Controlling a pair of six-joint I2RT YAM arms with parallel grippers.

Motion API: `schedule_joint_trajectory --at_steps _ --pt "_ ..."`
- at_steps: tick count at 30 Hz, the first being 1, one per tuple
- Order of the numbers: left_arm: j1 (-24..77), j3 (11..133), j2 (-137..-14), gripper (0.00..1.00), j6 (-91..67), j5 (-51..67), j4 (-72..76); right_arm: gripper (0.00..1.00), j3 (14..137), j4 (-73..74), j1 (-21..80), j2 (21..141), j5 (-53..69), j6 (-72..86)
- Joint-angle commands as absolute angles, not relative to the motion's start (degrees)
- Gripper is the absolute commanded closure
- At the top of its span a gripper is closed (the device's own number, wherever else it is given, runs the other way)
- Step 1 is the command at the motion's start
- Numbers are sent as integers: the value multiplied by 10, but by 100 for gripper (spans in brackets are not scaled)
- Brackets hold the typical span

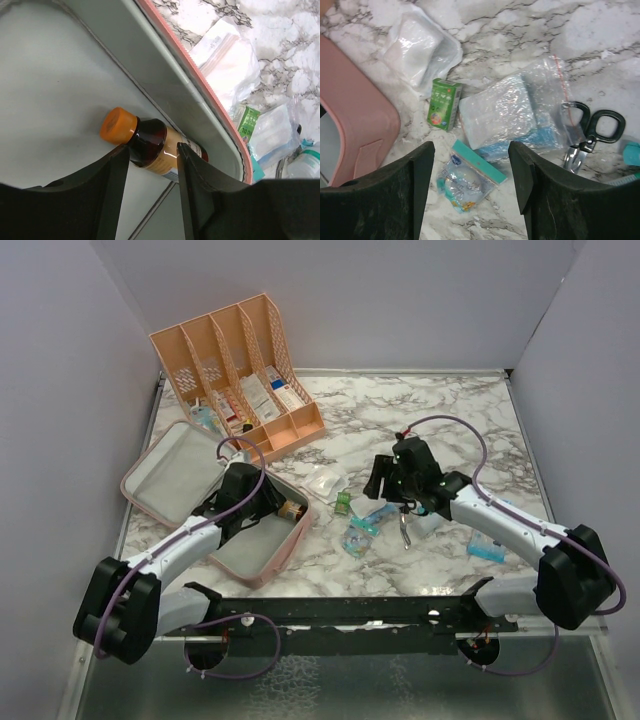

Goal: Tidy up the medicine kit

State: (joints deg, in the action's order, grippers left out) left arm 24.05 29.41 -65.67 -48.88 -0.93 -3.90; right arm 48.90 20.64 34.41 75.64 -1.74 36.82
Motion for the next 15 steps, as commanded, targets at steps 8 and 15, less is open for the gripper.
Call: schedule_joint_trajectory --at_steps 8,15 --pt "237 284 -702 61 -456 87 72 38 473 291 341 708 -180 465" --pt "237 281 -702 61 -464 109 86 38 462 327 341 676 -215 504"
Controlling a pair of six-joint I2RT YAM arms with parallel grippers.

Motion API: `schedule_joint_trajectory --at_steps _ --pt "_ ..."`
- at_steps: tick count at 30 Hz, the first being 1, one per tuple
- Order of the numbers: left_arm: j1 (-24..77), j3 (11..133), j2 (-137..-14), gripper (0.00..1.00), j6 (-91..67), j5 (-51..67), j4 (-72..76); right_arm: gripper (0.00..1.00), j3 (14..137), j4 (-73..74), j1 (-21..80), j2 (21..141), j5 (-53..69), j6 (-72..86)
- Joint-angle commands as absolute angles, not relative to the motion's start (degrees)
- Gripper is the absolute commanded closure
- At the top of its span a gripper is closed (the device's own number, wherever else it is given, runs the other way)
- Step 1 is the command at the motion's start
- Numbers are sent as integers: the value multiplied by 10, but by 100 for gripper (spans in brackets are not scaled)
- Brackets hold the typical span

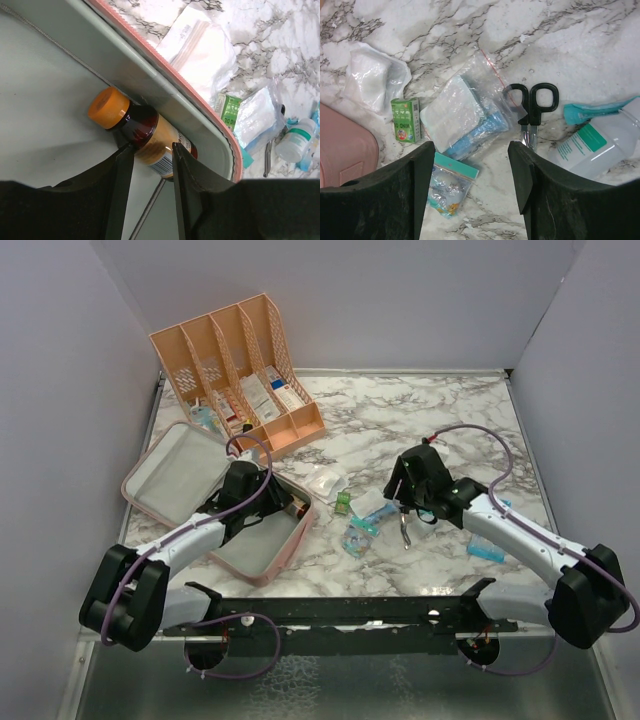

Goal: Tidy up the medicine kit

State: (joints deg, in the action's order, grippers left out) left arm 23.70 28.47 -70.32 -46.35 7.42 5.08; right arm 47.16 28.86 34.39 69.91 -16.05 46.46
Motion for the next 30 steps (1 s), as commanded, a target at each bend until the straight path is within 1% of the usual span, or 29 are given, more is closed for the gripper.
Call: schedule_joint_trajectory --at_steps 1,3,7,11,16,18,20,22,27,30 --pt "237 282 -697 60 -464 100 74 38 461 335 341 672 -225 506" --pt "237 286 -680 55 -456 61 39 38 462 360 341 666 -253 516" --pt "237 309 -651 41 -432 4 -26 38 471 422 338 654 -316 541" --pt "237 336 -621 37 -408 -40 -78 38 480 481 318 656 -335 568" --pt "237 347 -555 33 -364 -73 -85 37 455 516 296 653 -321 617" --pt "237 353 -529 32 -336 -75 -80 36 439 507 286 651 -311 621" --pt "238 356 -503 29 -325 -80 -67 30 426 466 271 653 -289 582" --pt "237 372 -491 26 -312 -84 -59 27 425 425 255 660 -248 538" --pt "237 406 -489 21 -252 -72 -24 26 404 398 247 682 -237 552" --pt "238 406 -493 19 -241 -64 -13 28 381 365 245 691 -225 556"
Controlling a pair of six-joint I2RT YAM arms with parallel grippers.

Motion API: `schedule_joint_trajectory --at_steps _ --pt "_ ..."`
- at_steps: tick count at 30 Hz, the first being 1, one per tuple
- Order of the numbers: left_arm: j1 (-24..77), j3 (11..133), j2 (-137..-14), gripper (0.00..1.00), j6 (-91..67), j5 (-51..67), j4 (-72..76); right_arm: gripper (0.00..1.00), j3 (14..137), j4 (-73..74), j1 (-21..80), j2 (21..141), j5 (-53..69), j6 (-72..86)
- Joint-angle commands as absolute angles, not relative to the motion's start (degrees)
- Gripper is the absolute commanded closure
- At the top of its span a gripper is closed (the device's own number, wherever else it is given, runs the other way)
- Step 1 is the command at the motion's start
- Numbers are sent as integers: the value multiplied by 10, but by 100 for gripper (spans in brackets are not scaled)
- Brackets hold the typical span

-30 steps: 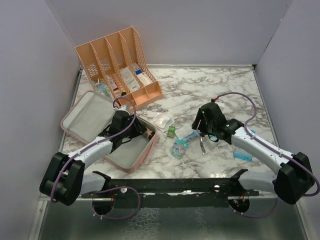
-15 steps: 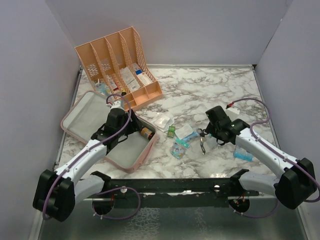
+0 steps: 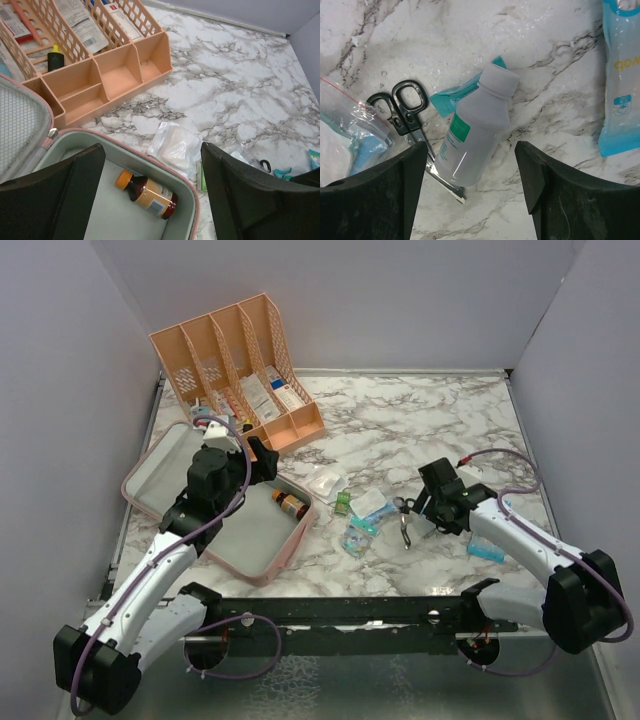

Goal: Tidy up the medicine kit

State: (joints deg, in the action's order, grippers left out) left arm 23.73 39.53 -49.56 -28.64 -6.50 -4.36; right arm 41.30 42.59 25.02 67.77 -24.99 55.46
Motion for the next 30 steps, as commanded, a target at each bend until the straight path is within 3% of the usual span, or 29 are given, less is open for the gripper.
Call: schedule_joint_trajectory --at_steps 1,15,20,30 --pt "237 407 -496 18 -242 -60 -12 30 376 356 245 695 -223 555" --pt "237 382 -547 18 -301 -25 95 47 324 260 243 692 -204 508" --pt "237 416 -584 18 -325 -54 122 66 313 245 243 664 -217 504" --pt "237 465 -635 18 -342 -83 165 66 376 222 243 562 -148 414"
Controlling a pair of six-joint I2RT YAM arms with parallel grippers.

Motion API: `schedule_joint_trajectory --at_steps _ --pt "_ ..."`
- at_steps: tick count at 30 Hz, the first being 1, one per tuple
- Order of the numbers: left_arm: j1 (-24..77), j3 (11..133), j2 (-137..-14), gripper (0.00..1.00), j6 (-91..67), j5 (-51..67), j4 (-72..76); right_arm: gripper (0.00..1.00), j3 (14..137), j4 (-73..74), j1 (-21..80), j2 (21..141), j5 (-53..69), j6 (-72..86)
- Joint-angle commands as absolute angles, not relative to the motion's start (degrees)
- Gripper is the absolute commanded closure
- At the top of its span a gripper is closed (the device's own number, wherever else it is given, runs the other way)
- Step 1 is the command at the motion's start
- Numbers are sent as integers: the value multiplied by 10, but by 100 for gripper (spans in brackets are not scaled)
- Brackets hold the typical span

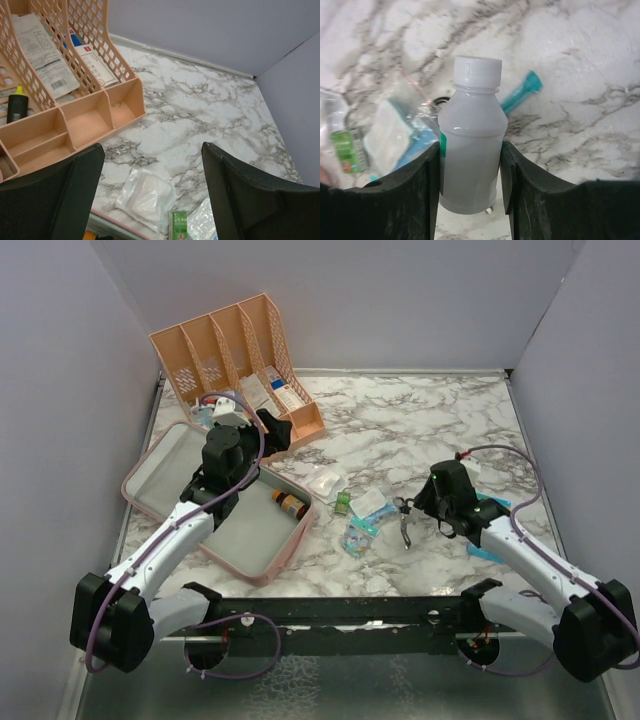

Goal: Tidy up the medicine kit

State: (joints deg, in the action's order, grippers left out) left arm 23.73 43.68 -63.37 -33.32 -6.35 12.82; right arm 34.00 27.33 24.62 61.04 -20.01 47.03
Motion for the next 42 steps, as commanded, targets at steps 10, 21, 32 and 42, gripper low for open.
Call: schedule_joint_trajectory --at_steps 10,21,32,42 --pt "237 479 -593 18 -321 -69 119 63 464 162 243 522 61 254" --pt "237 449 -498 18 -190 -112 90 63 563 67 286 667 199 198" --pt "237 428 -450 18 -135 -209 73 61 595 -4 472 832 112 205" --pt "237 418 -429 18 -150 -280 68 62 648 -16 582 948 125 190"
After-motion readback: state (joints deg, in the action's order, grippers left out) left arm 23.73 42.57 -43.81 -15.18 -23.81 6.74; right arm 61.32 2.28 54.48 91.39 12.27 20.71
